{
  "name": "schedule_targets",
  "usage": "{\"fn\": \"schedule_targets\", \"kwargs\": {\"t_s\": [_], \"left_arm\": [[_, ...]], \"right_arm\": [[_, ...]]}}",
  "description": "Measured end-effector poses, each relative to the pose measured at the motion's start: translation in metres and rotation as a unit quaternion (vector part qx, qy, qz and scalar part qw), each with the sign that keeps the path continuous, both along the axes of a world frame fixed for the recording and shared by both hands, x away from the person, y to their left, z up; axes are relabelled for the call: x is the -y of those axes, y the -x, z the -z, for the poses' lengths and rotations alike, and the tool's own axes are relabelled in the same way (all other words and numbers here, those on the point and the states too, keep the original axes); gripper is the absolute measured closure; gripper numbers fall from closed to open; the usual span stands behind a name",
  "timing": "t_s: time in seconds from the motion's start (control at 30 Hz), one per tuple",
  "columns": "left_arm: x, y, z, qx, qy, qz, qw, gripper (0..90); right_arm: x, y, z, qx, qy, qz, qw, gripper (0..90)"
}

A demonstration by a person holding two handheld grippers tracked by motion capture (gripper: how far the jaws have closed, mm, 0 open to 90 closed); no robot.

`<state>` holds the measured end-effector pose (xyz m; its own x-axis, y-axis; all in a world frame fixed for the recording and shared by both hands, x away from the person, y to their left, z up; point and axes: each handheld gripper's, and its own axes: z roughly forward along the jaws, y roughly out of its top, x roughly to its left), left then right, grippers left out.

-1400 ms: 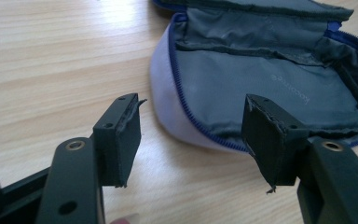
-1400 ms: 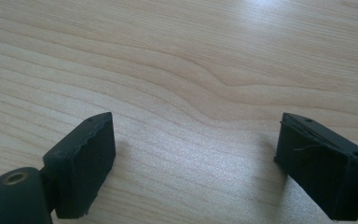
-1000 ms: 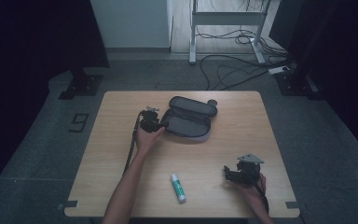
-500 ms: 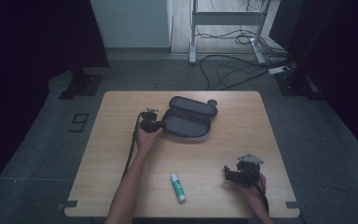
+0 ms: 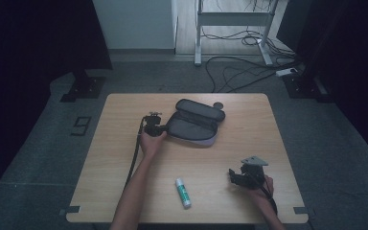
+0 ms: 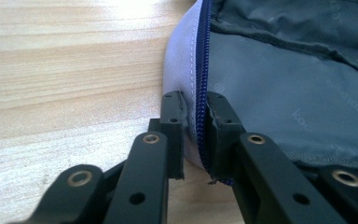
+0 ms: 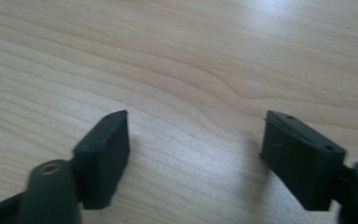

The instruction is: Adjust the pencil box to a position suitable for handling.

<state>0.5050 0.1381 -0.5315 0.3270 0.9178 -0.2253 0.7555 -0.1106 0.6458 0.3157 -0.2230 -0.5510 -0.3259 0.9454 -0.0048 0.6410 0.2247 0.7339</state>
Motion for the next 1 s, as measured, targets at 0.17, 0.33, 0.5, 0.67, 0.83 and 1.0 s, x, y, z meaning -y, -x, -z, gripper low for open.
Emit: {"fn": "schedule_targets", "kwargs": {"t_s": [0.17, 0.33, 0.5, 0.67, 0.83, 1.0], "left_arm": [[0.0, 0.0, 0.0, -0.003, 0.003, -0.006, 1.0, 81.0], [0.001, 0.0, 0.0, -0.003, 0.0, -0.007, 1.0, 81.4], [0.001, 0.0, 0.0, -0.004, 0.001, -0.009, 0.9999, 81.3], [0.001, 0.0, 0.0, -0.006, 0.002, -0.01, 0.9999, 81.3], [0.001, 0.0, 0.0, -0.006, 0.004, -0.011, 0.9999, 81.3], [0.001, 0.0, 0.001, -0.007, 0.004, -0.01, 0.9999, 81.3]], "right_arm": [[-0.005, -0.006, -0.005, 0.013, -0.011, -0.005, 0.9998, 25.3], [-0.004, -0.016, -0.01, 0.019, -0.043, 0.004, 0.9989, 26.5], [-0.008, -0.027, -0.019, 0.029, -0.056, 0.005, 0.998, 27.4], [-0.016, -0.041, -0.024, 0.028, -0.059, 0.005, 0.9978, 28.1], [-0.023, -0.054, -0.03, 0.029, -0.067, 0.0, 0.9973, 28.3], [-0.028, -0.065, -0.036, 0.03, -0.067, -0.001, 0.9973, 28.5]]}}
